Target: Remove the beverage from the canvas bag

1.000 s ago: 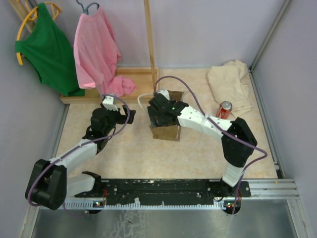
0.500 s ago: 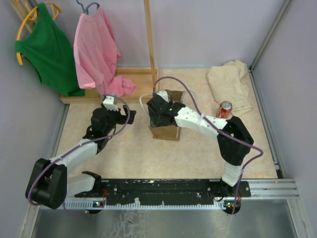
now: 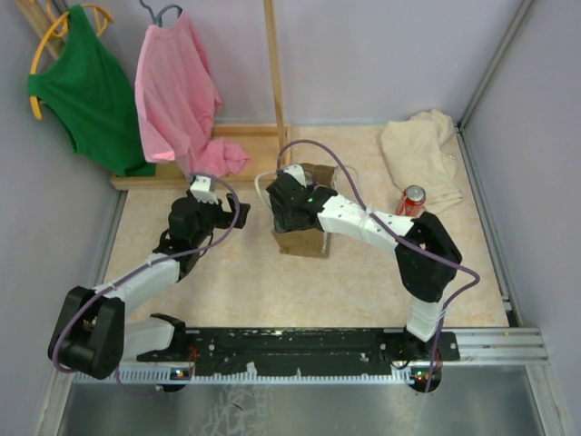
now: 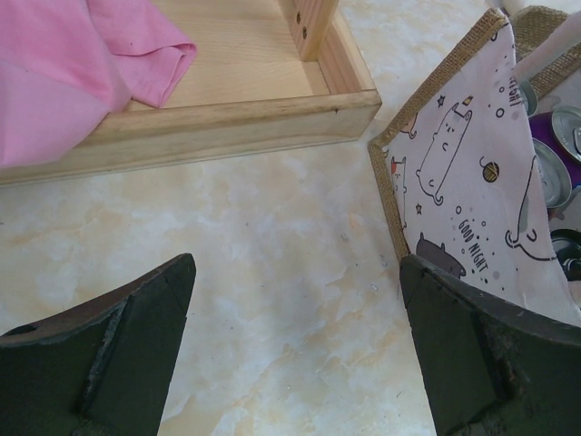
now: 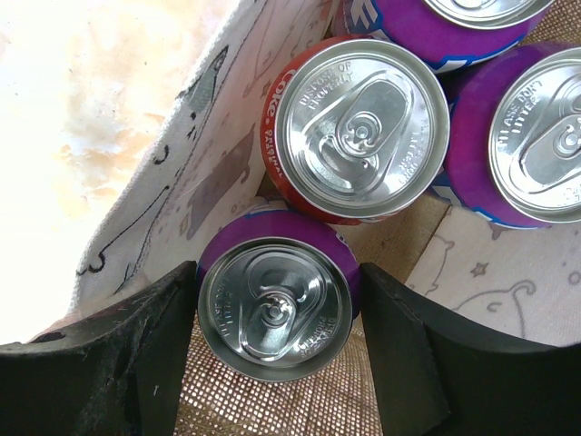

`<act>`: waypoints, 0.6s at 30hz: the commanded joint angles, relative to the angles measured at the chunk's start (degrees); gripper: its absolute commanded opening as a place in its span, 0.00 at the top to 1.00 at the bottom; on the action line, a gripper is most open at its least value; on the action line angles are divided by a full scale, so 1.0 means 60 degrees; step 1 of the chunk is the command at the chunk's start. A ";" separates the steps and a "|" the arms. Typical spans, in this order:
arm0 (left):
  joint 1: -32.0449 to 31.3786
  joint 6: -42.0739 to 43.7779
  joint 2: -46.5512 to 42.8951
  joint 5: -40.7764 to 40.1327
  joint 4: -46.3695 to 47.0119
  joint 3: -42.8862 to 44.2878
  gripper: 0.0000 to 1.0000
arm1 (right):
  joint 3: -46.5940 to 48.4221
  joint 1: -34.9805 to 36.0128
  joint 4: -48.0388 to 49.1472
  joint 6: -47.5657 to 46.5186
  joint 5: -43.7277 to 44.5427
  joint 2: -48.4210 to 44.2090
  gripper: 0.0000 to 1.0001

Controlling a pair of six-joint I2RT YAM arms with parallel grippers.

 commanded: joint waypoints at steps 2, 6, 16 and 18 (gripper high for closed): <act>-0.0066 -0.0007 0.0029 0.0129 0.0331 0.0251 0.00 | -0.0639 0.0094 -0.0308 -0.0319 -0.0405 0.0880 0.99; -0.0062 -0.0037 0.0029 0.0147 0.0343 0.0224 0.00 | -0.0822 0.0101 -0.0256 -0.0303 -0.0471 0.0670 0.96; -0.0066 -0.0016 -0.0028 0.0128 0.0318 0.0206 0.00 | -0.1245 0.0102 0.0208 -0.0370 -0.0930 0.0197 1.00; -0.0067 -0.0009 -0.0049 0.0114 0.0316 0.0222 0.00 | -0.1179 0.0099 0.0269 -0.0469 -0.0738 -0.0099 1.00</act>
